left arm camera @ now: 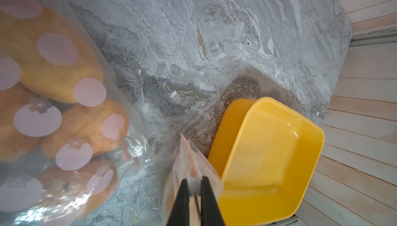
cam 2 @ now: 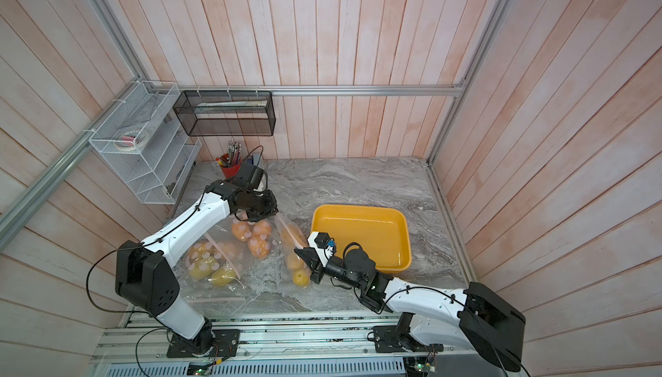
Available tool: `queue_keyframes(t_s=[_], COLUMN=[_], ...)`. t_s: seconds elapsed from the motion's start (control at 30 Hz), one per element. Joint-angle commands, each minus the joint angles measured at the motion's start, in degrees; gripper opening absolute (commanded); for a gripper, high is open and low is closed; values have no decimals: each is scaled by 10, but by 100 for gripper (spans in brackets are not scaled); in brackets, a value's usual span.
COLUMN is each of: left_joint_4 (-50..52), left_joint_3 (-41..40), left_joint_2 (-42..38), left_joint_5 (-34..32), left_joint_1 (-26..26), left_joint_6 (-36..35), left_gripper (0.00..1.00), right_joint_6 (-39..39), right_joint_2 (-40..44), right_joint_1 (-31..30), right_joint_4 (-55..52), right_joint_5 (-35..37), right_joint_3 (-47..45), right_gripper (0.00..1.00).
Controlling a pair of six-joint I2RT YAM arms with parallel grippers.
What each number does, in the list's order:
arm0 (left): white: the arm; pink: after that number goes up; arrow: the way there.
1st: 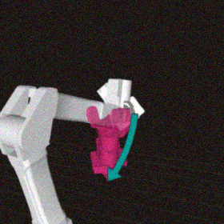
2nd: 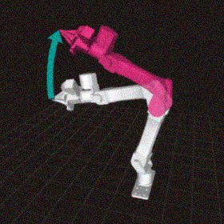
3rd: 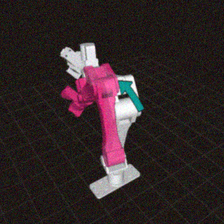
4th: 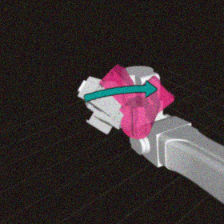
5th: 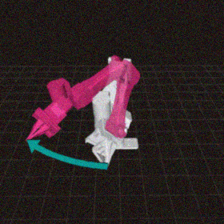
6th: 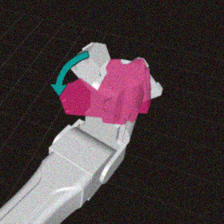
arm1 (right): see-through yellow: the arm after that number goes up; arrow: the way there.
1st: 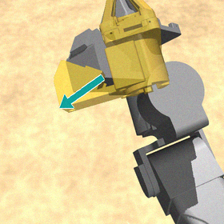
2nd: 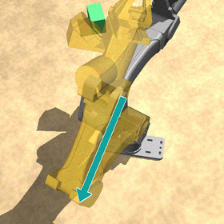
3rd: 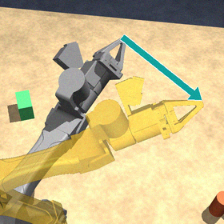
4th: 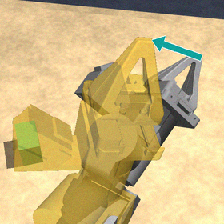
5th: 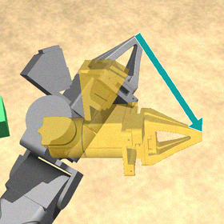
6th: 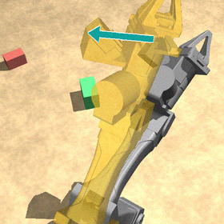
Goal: Put the potatoes into a zipper bag and zip it
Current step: Pick up the zipper food storage bag at the center of the board.
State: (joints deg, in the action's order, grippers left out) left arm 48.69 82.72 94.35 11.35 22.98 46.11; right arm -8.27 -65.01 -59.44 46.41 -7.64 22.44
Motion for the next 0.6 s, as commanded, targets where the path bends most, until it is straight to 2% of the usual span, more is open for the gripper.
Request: queue_keyframes(t_s=[0.0,0.13,0.57], left_joint_4=[9,18,9], left_joint_3=[8,8,5], left_joint_2=[-29,-40,-51], left_joint_5=[-60,-100,-142], left_joint_1=[-16,-26,-51], left_joint_6=[1,6,2], left_gripper=[0,0,0], right_joint_6=[3,-1,-8], right_joint_2=[11,13,47], right_joint_1=[-3,-3,-4], right_joint_4=[9,13,27], right_joint_5=[-20,-33,-51], right_joint_3=[5,3,-17], right_gripper=[0,0,0])
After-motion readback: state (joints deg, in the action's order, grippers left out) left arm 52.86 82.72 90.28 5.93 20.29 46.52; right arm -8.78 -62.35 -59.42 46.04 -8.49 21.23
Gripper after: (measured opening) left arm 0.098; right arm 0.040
